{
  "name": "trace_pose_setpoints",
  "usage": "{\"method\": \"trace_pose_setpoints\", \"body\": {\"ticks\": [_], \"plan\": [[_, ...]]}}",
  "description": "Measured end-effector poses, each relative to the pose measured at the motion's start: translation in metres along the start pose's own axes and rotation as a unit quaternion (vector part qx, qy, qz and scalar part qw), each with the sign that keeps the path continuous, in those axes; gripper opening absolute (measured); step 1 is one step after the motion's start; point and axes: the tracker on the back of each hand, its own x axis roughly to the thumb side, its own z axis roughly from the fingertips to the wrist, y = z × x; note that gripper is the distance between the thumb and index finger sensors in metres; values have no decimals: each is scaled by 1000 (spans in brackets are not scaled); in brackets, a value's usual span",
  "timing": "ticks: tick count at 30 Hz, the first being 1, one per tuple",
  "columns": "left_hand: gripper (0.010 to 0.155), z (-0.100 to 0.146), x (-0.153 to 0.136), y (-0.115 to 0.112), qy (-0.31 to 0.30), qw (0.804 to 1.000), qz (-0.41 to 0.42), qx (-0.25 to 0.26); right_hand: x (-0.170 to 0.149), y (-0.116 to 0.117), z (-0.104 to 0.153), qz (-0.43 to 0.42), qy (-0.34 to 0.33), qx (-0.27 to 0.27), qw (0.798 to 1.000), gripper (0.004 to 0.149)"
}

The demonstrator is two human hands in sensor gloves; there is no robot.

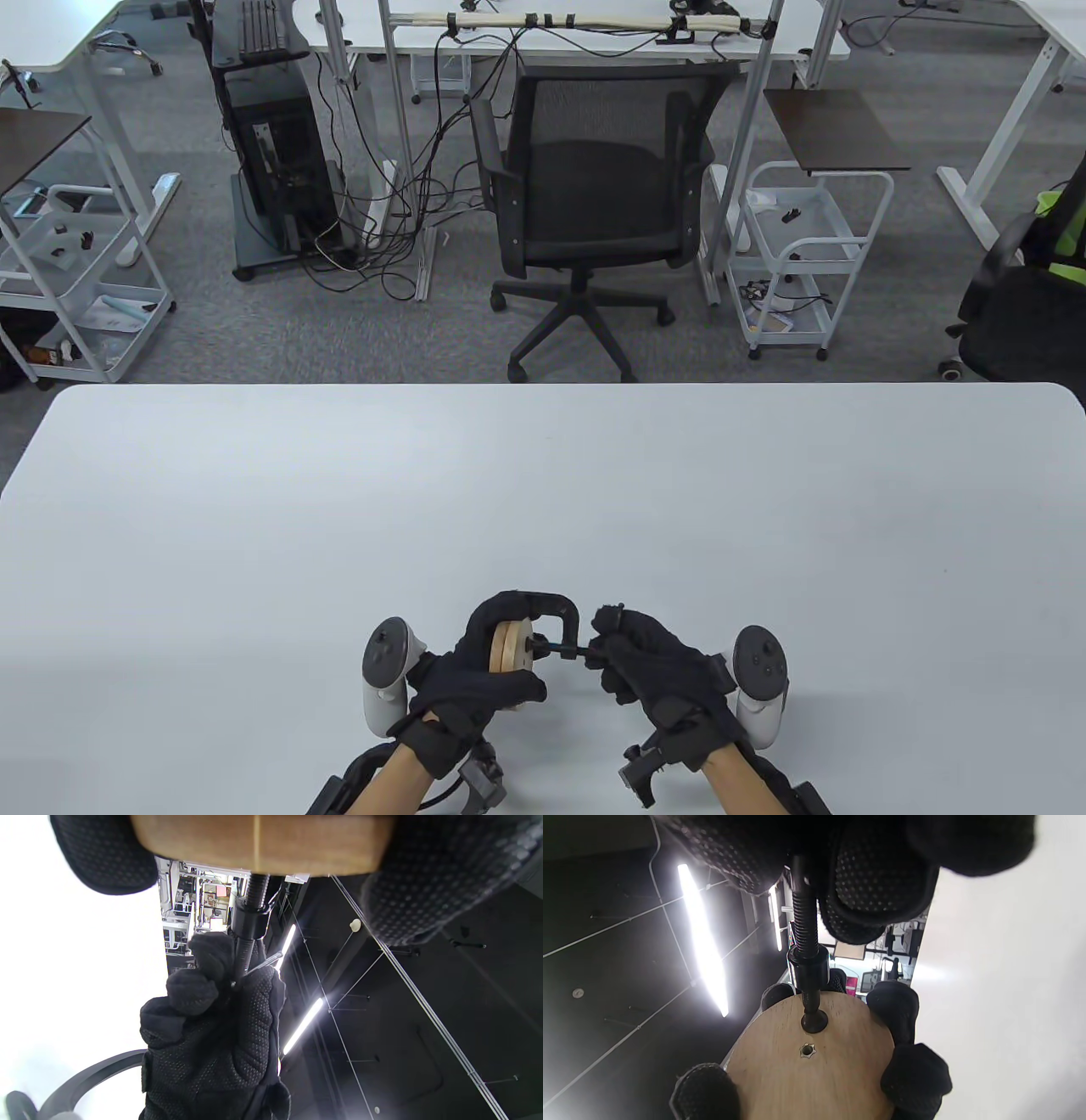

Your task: Screw the clamp shut

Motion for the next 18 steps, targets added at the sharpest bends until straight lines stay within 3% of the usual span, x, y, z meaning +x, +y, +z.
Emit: {"method": "trace_pose_setpoints", "body": {"ticks": [4,7,10,13,16,17,18], "plan": [[97,1,1,4,-4,1000,17,16,10,-4,1,91,-66,-15,994,63],[96,2,2,8,-6,999,31,27,18,-3,1,185,-131,6,974,64],[96,3,2,10,-8,998,50,37,24,5,3,306,-188,53,932,72],[97,4,1,10,-7,996,76,40,28,16,9,442,-252,61,859,84],[97,4,0,8,-6,996,77,36,33,25,13,520,-310,55,794,89],[96,4,0,8,-6,997,75,34,35,26,14,531,-315,56,785,86],[97,4,0,8,-4,997,70,33,35,27,14,522,-308,64,793,83]]}}
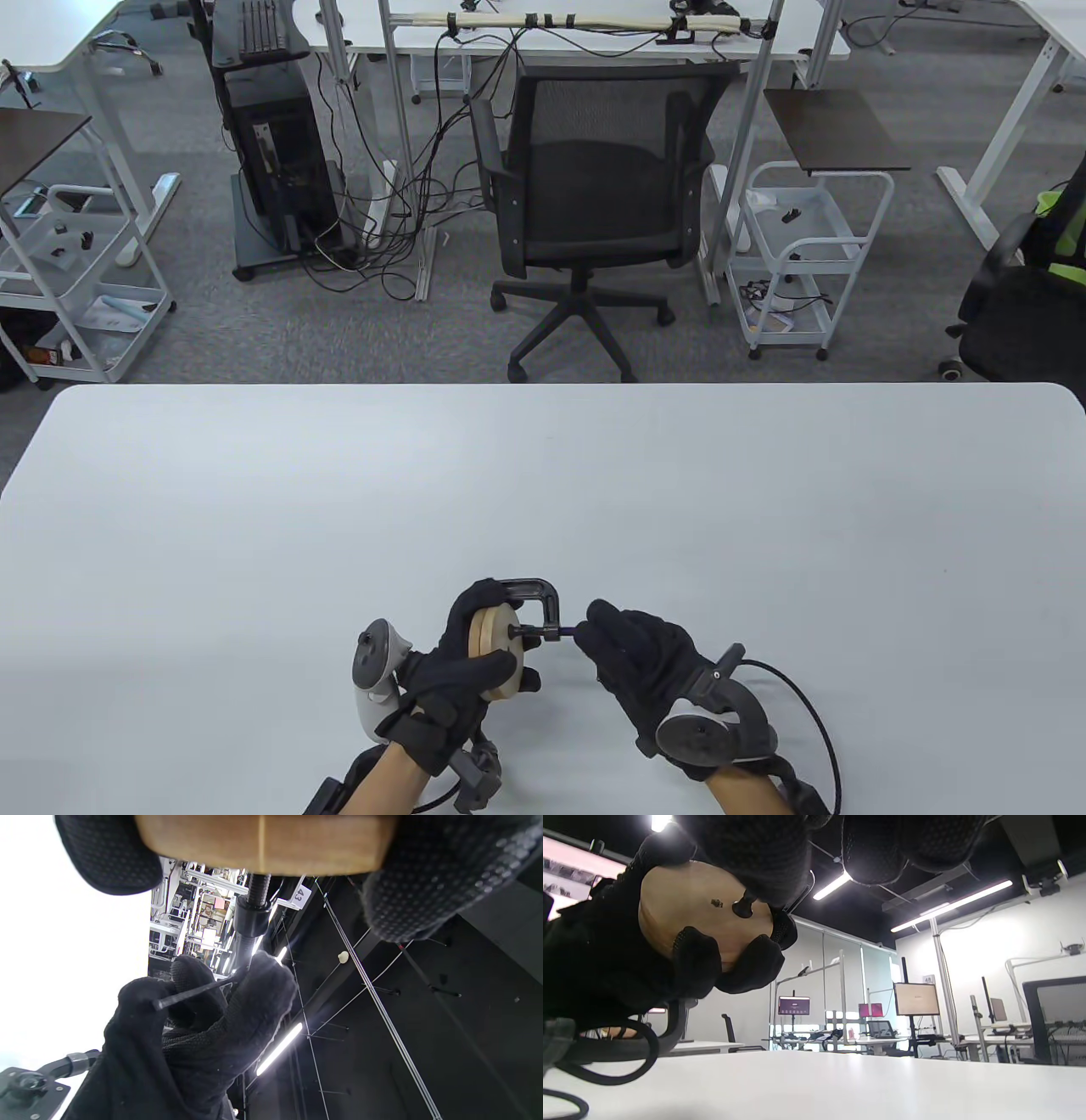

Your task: Screw the clamp shut

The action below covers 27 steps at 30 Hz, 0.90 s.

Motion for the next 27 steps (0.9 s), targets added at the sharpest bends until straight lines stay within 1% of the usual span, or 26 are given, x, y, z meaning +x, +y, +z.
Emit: {"method": "trace_pose_setpoints", "body": {"ticks": [4,6,9,10,12,16,17,20,23,24,26,27], "plan": [[96,0,-1,-1,2,1000,-7,2,-6,0,1,-110,34,-18,993,66],[96,0,-1,-1,4,1000,-19,2,-11,0,2,-177,59,-21,982,62],[97,-1,-2,-4,5,999,-35,-5,-19,3,3,-307,110,-37,945,59],[96,-1,-1,-4,5,999,-40,-7,-20,5,3,-330,119,-36,936,59],[96,-2,0,-6,4,999,-53,-12,-24,7,5,-381,150,-29,912,60],[96,-2,0,-9,0,997,-72,-22,-29,11,6,-433,193,-39,880,61],[97,-2,1,-10,0,997,-74,-24,-29,11,7,-439,198,-39,876,61],[96,-3,2,-13,-3,995,-91,-36,-32,15,9,-474,232,-48,848,61],[97,-3,5,-15,-8,993,-112,-39,-35,21,11,-524,267,-28,808,62],[97,-3,6,-15,-10,991,-126,-43,-36,25,12,-549,280,-8,788,63],[96,-3,7,-15,-11,990,-132,-49,-36,30,13,-579,291,5,762,63],[96,-3,7,-16,-12,990,-132,-48,-37,33,14,-597,304,15,743,63]]}}
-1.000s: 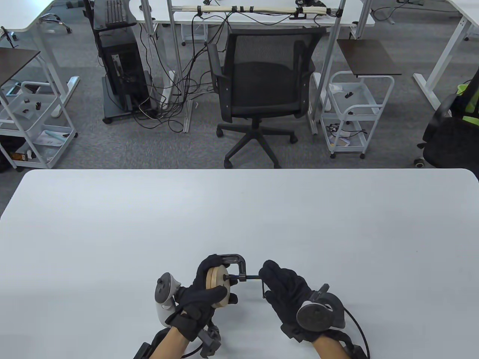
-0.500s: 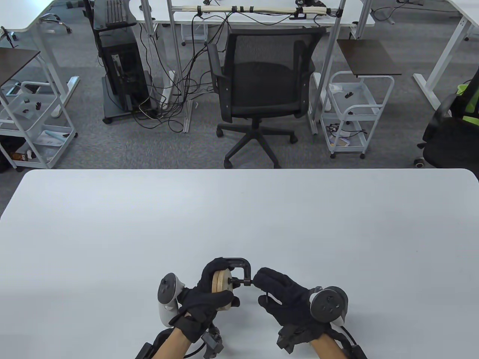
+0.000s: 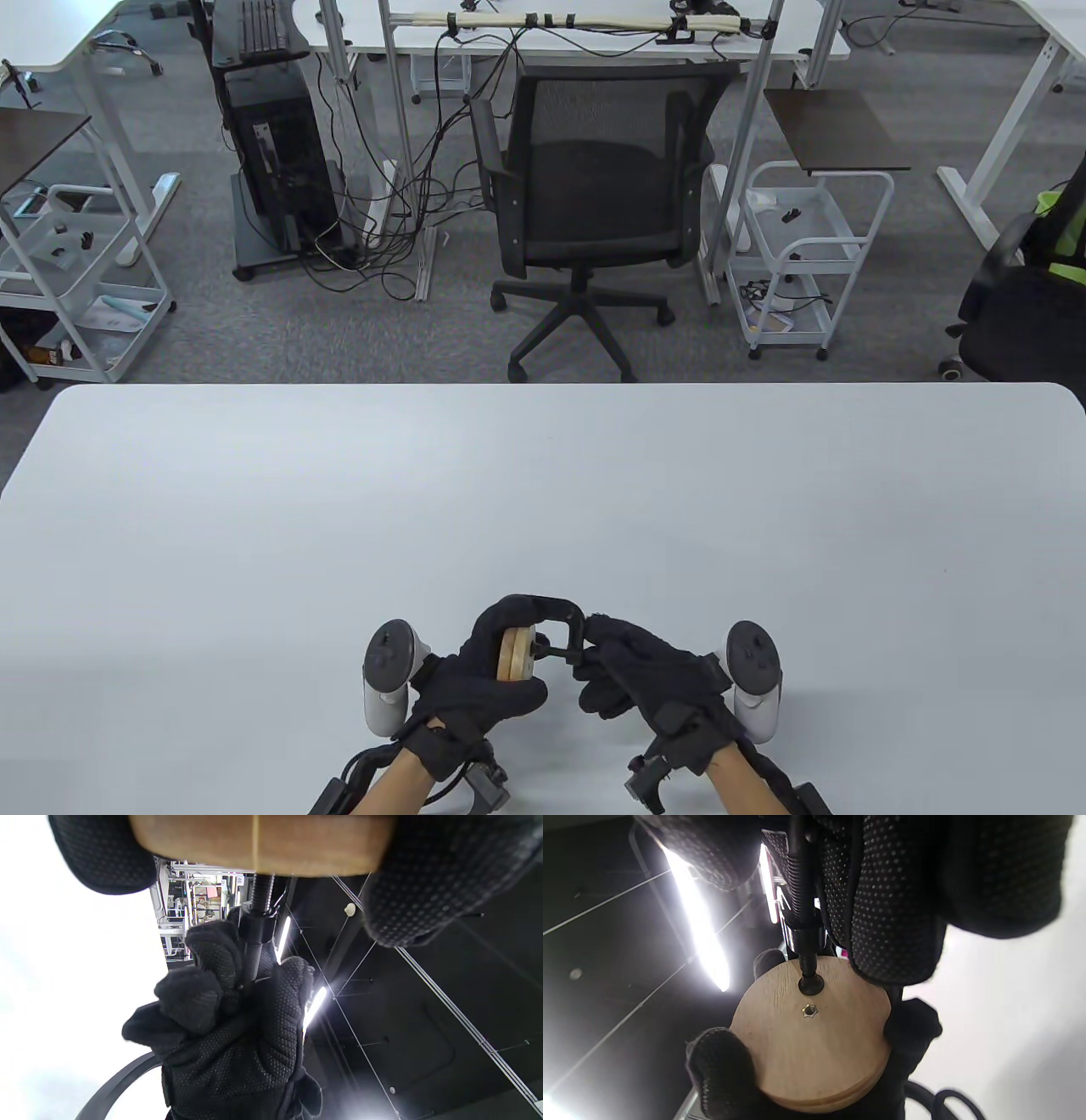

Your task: Screw the clamp shut

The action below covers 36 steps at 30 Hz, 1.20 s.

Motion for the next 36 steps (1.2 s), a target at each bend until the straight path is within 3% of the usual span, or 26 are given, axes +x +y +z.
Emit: {"method": "trace_pose_setpoints", "body": {"ticks": [5,11,14,17,21,24,27,28,30,31,33,36], "plan": [[97,0,3,-1,-4,1000,-14,-8,-9,1,-1,-76,40,28,996,61],[96,0,2,-1,1,1000,-6,-5,-7,0,-1,-48,32,17,998,63],[96,1,2,0,4,1000,7,6,0,-3,1,11,-6,6,1000,72],[97,1,2,4,5,1000,20,15,11,-7,3,122,-80,-43,988,72],[96,2,2,8,6,999,24,29,29,-2,8,228,-182,-44,956,60],[96,3,-1,10,9,997,70,39,42,9,13,335,-243,-27,910,67],[96,4,-7,10,18,984,173,25,46,20,18,498,-282,-23,819,81],[97,3,-9,10,16,982,187,34,46,24,20,559,-296,-26,774,84],[97,3,-7,10,16,984,174,33,45,28,22,623,-326,-26,711,86],[97,3,-6,10,17,986,163,30,46,28,23,632,-335,-32,698,84],[96,3,-6,9,16,988,151,25,47,28,24,615,-346,-36,707,77],[96,2,-5,8,17,991,128,28,49,25,25,552,-347,-37,757,64]]}}
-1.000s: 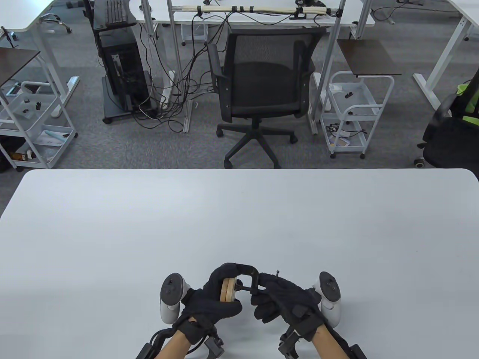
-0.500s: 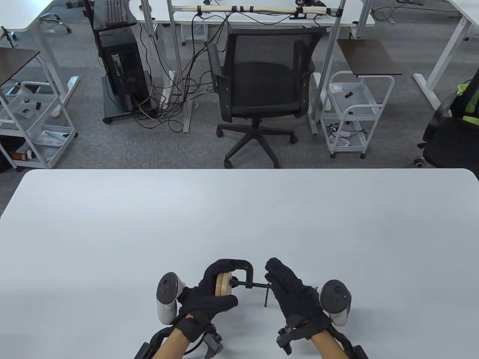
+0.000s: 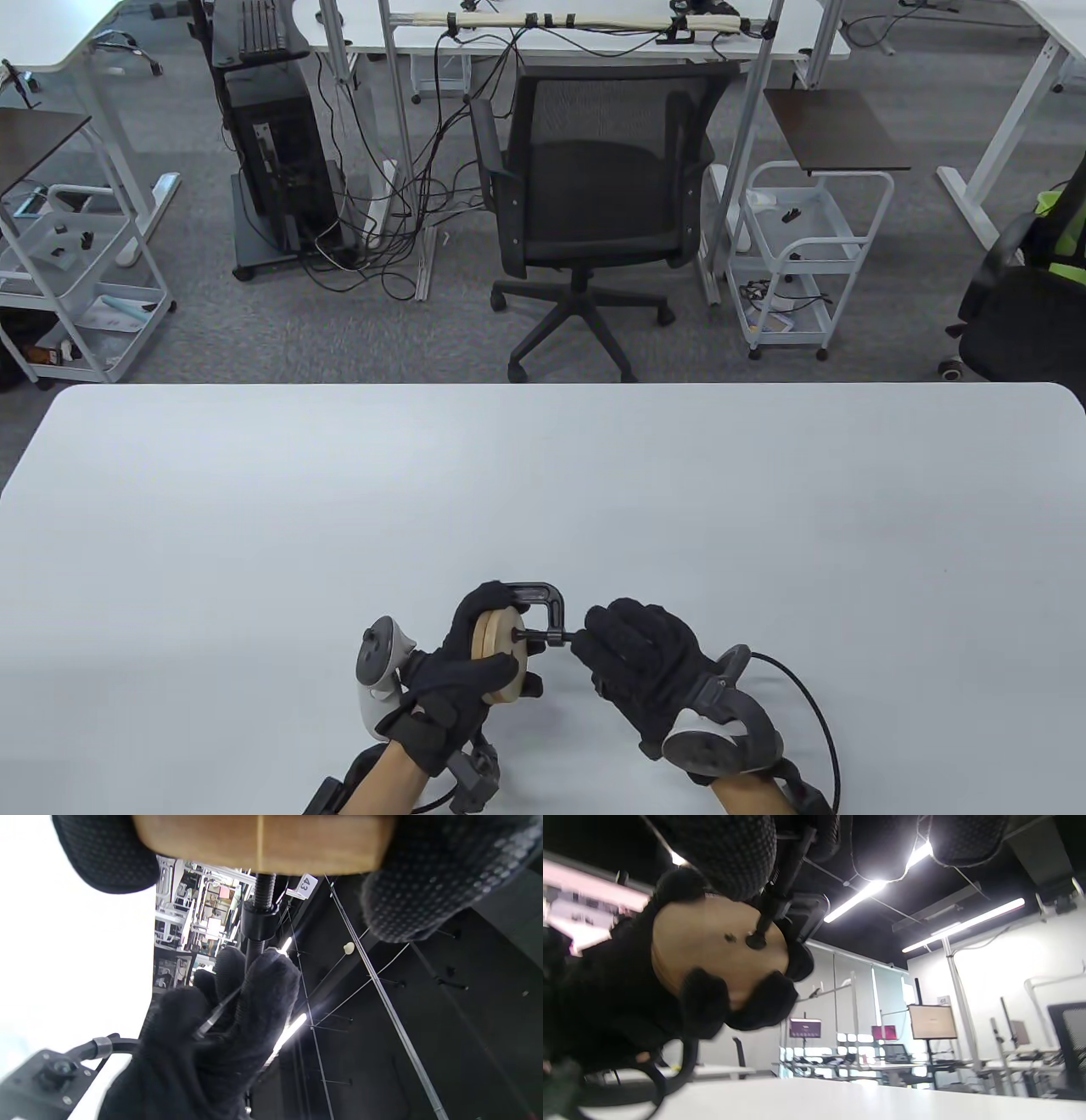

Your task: Screw the clamp shut

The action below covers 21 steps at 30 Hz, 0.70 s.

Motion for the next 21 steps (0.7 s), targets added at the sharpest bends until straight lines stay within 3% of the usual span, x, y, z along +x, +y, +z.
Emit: {"method": "trace_pose_setpoints", "body": {"ticks": [8,13,19,21], "plan": [[96,0,7,-8,-21,996,-83,4,-14,-6,2,-152,100,-47,982,53],[96,1,15,-18,-42,988,-148,-3,-19,-10,3,-143,137,-75,977,50],[97,1,16,-19,-43,984,-172,-21,-29,0,5,-294,224,-70,927,54],[97,1,17,-19,-44,980,-190,-23,-30,2,5,-293,242,-58,923,55]]}}
